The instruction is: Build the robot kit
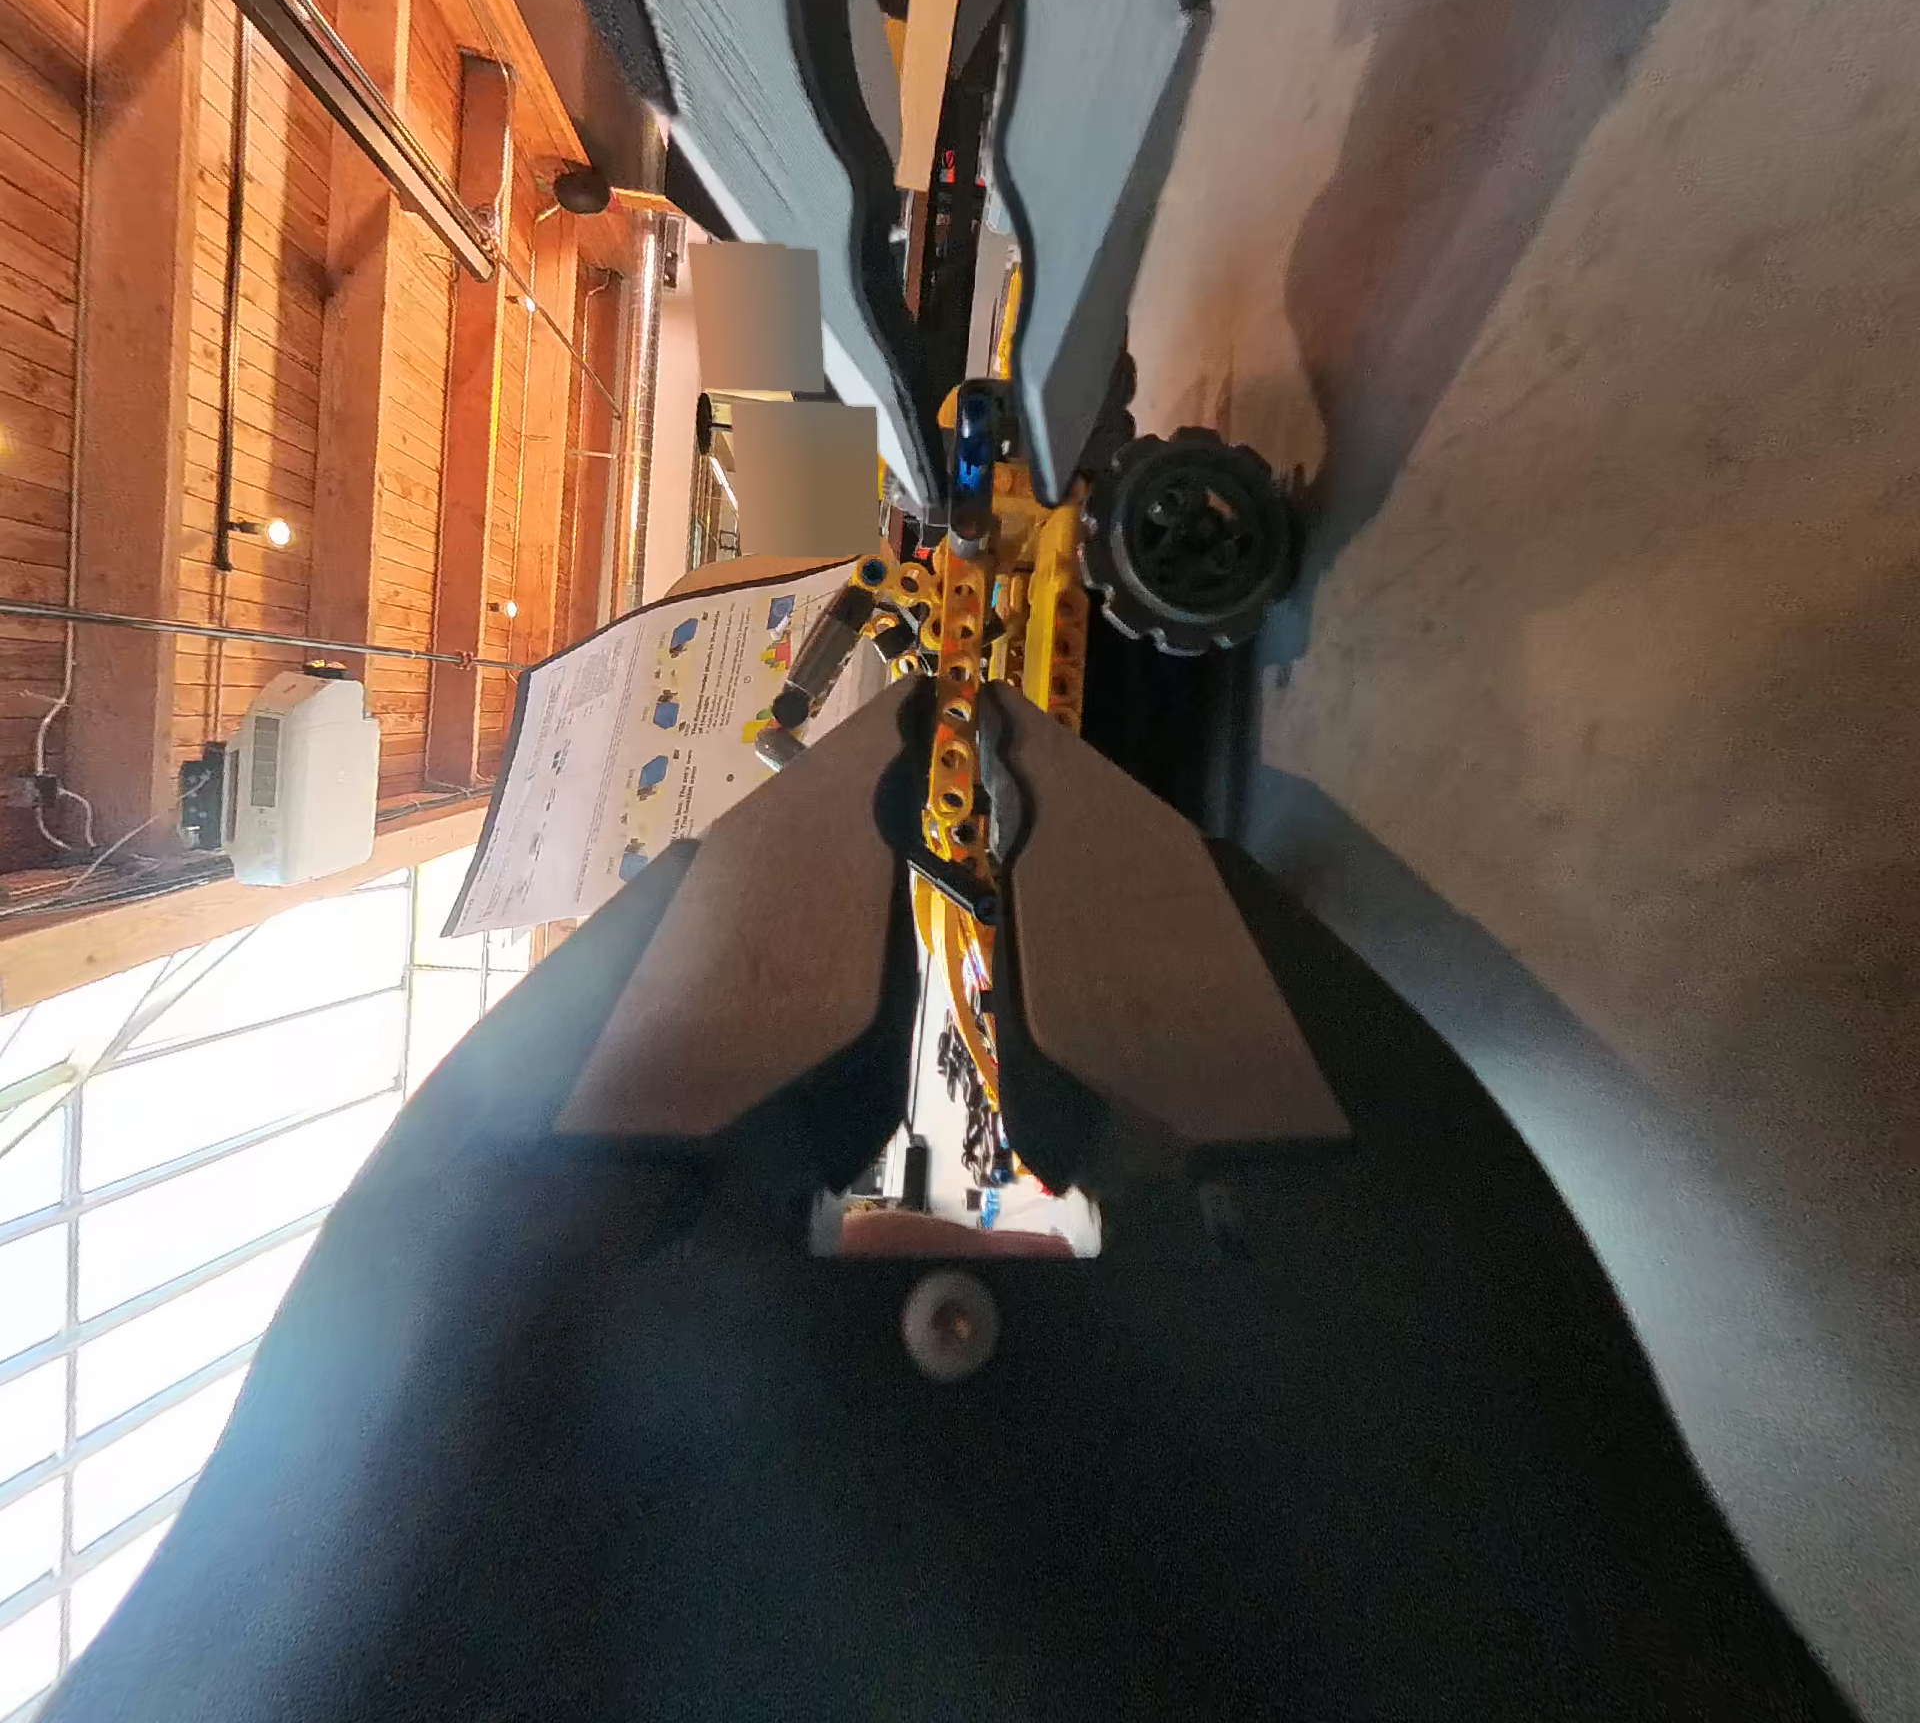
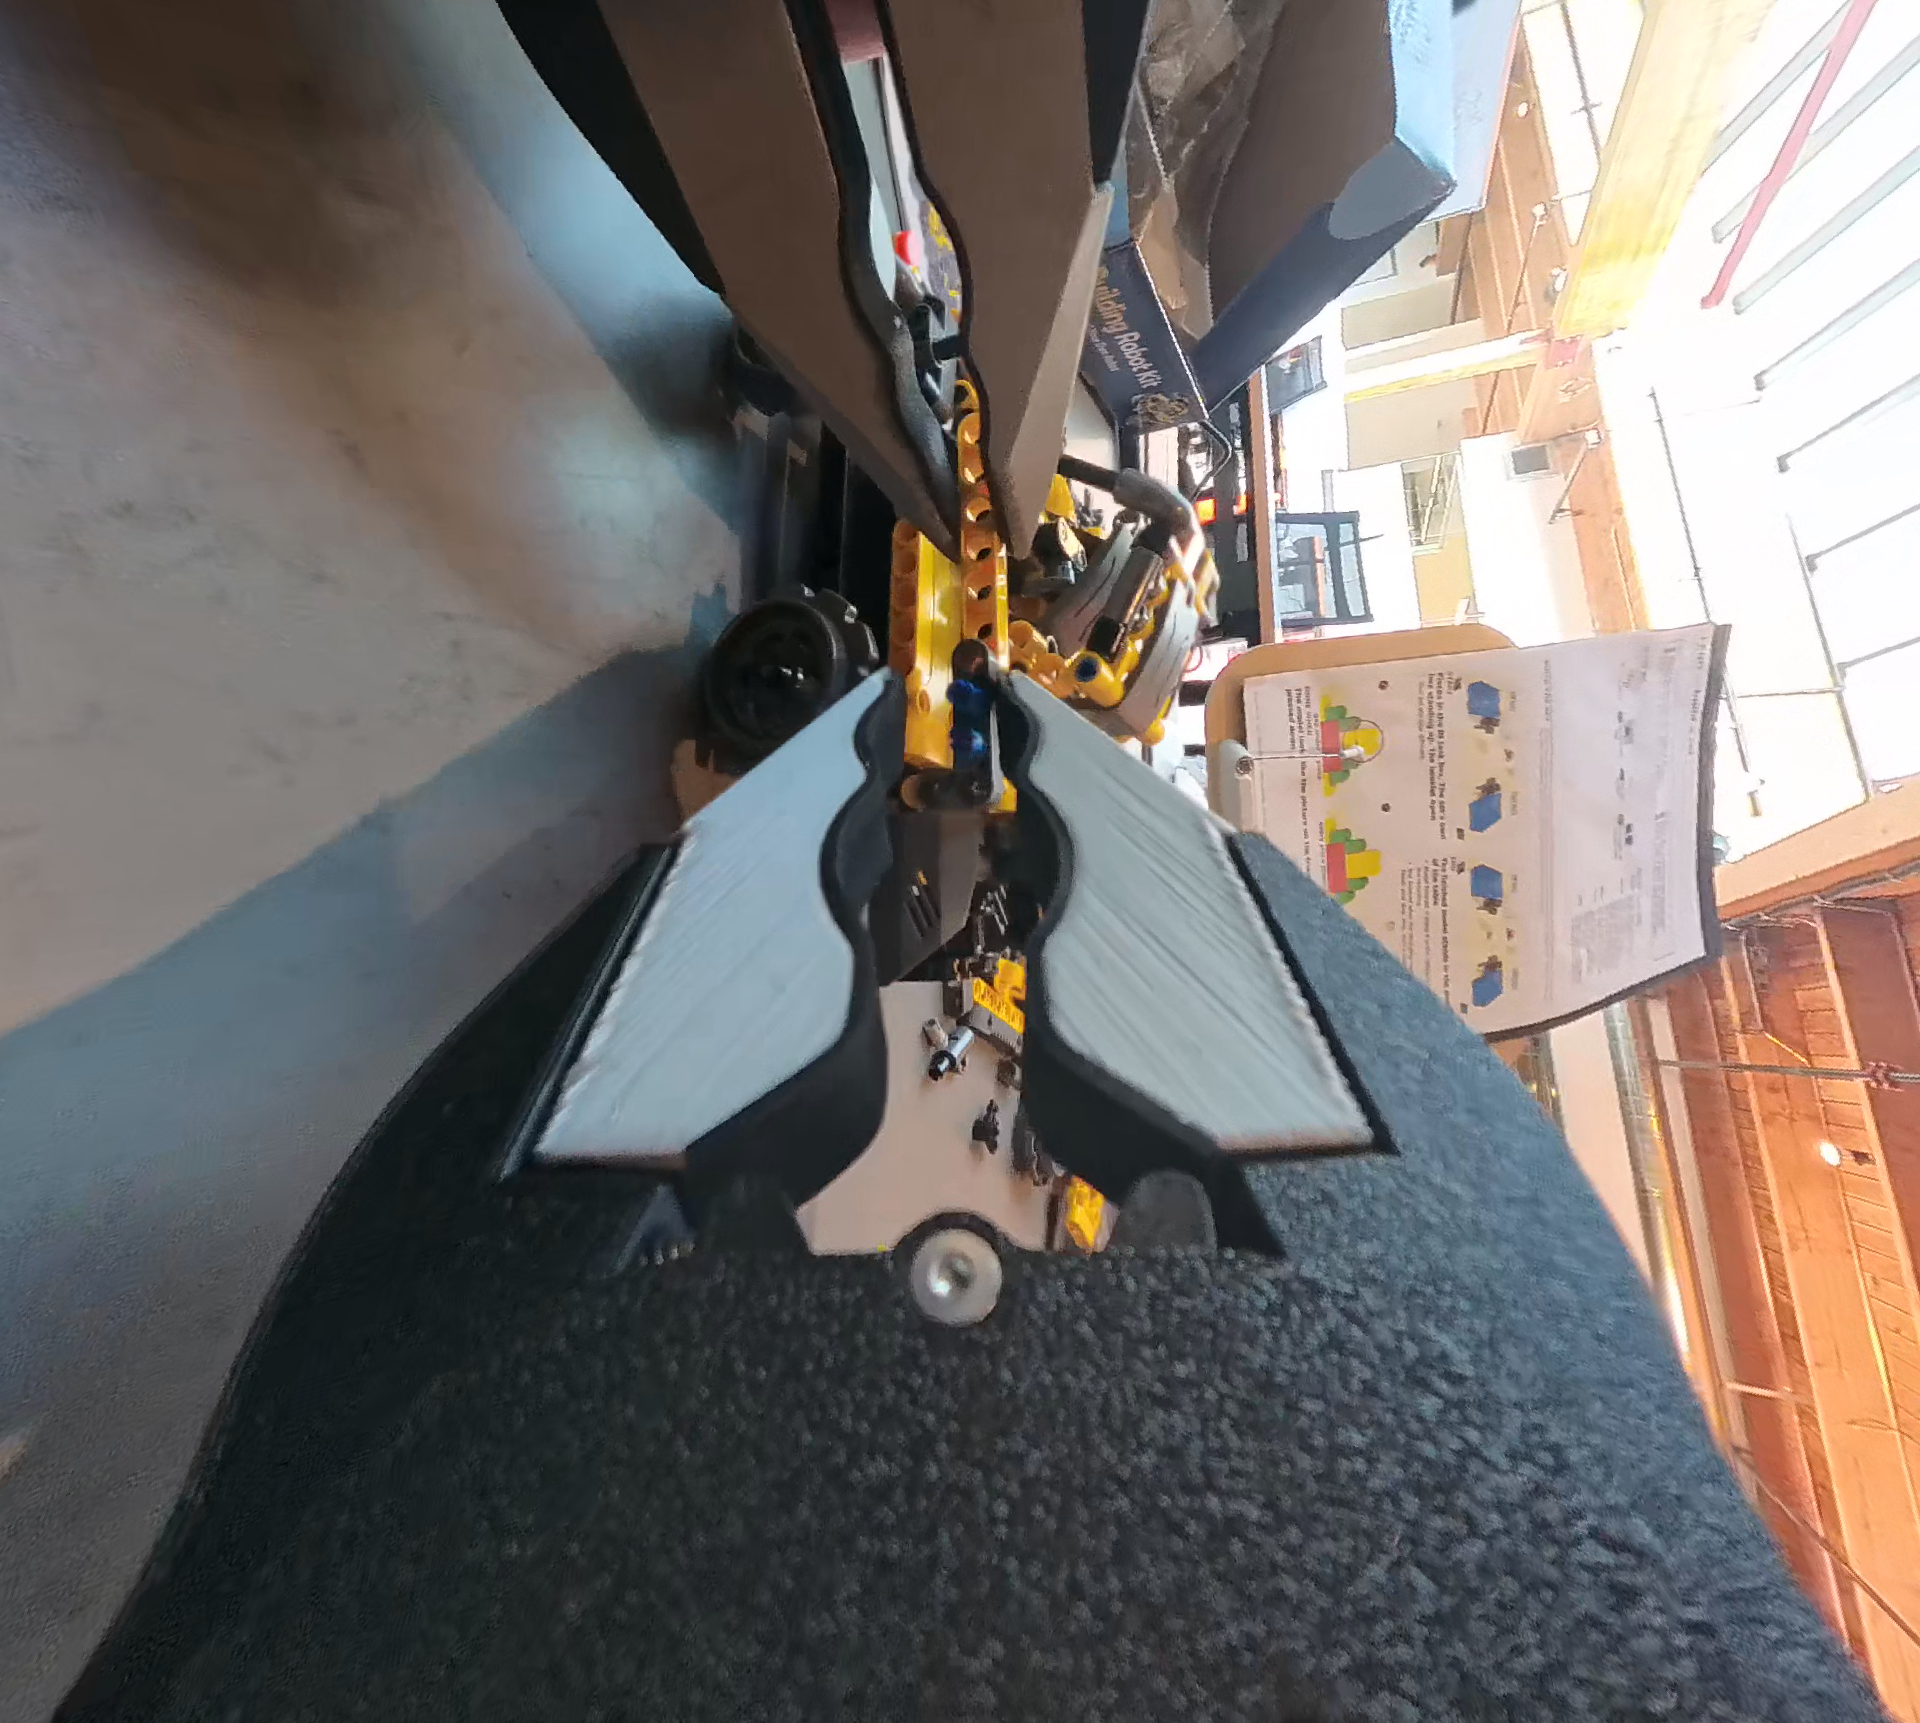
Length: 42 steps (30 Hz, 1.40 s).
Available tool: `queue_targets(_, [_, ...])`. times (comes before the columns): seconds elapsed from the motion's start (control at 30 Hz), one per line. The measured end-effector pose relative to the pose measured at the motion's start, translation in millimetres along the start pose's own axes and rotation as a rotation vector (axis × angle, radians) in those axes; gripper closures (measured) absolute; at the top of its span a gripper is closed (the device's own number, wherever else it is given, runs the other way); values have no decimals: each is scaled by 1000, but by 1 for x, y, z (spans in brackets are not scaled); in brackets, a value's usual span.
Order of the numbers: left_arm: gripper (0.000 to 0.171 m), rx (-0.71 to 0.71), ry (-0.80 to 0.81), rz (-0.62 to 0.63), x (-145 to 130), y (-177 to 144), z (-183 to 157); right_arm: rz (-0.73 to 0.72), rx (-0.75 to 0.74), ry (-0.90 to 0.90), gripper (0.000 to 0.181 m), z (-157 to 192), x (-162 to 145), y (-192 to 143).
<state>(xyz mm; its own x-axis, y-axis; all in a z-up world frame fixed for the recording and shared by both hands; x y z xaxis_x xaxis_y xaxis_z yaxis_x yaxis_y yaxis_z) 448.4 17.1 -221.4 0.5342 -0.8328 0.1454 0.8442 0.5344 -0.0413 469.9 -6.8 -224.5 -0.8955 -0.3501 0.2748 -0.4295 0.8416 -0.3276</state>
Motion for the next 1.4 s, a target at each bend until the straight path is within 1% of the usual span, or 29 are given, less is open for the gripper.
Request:
queue_targets(0.23, [168, -8, 15, -5, 0, 1, -1, 1, 45, 121, 165, -2, -16, 1])
queue_targets(0.3, [168, -19, 10, 1, -1, 2, -4, 21, 55, 108, 167, 1, -18, 4])
queue_targets(0.47, [168, -10, 10, 3, 0, 6, -2, 58, 8, 101, 172, -5, -20, 5])
queue_targets(0.6, [166, -28, 21, -7, 4, 11, -3, 96, -21, 30, 173, -5, -21, 7])
queue_targets(0.67, [168, -44, 31, -11, 7, 13, -5, 114, -32, 6, 173, -4, -21, 8])
queue_targets(0.8, [168, -70, 52, 4, 5, 19, -6, 127, -27, 41, 173, -5, -27, 9])
queue_targets(0.83, [168, -71, 63, 3, 5, 20, -5, 120, -19, 45, 172, -4, -26, 8])
queue_targets(0.87, [168, -70, 73, 1, 5, 21, -5, 93, 4, 53, 168, -1, -24, 7])
queue_targets(0.93, [168, -72, 77, -9, 4, 21, -4, 12, 44, 62, 162, 2, -18, -1])
queue_targets(0.97, [168, -74, 81, -4, 2, 22, -4, -48, 66, 121, 163, 0, -15, -8])
queue_targets(1.0, [168, -76, 82, -7, 2, 22, -4, -93, 55, 218, 166, -11, -18, -15])
queue_targets(1.07, [168, -76, 76, -11, 1, 21, -4, -176, 66, 451, 156, -34, -29, -26])
queue_targets(1.1, [168, -75, 76, -12, 1, 21, -4, -229, 117, 582, 148, -40, -35, -28])
queue_targets(1.17, [168, -63, 73, -12, 1, 21, -4, -320, 309, 816, 136, -41, -42, -26])
queue_targets(1.2, [168, -57, 74, -9, 1, 21, -4, -345, 417, 918, 126, -39, -44, -22])
queue_targets(1.23, [168, -52, 78, -8, 1, 21, -4, -328, 507, 988, 111, -36, -48, -16])
queue_targets(1.27, [168, -48, 82, -7, 0, 21, -4, -285, 562, 1028, 97, -33, -55, -7])
queue_targets(1.3, [168, -46, 86, -8, 0, 21, -4, -246, 585, 1056, 84, -32, -60, 2])
queue_targets(1.33, [168, -46, 88, -10, 0, 21, -4, -233, 611, 1065, 75, -31, -62, 10])
queue_targets(1.4, [168, -48, 89, -8, -1, 22, -4, -238, 667, 1052, 76, -27, -59, 20])
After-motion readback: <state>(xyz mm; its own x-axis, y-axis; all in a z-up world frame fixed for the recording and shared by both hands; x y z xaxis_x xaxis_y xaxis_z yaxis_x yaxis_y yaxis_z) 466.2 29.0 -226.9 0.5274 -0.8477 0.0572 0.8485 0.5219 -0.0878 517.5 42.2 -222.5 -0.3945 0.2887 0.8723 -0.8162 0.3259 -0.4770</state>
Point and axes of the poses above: each gripper's, where its closed fingertips meet, y out along the fingers, x out of its top, z = x × y across the jaws, the point moved 1 cm from there along -y, back along the fingers, and after that the axes turned 2 degrees about x, right-handed, at the moved point
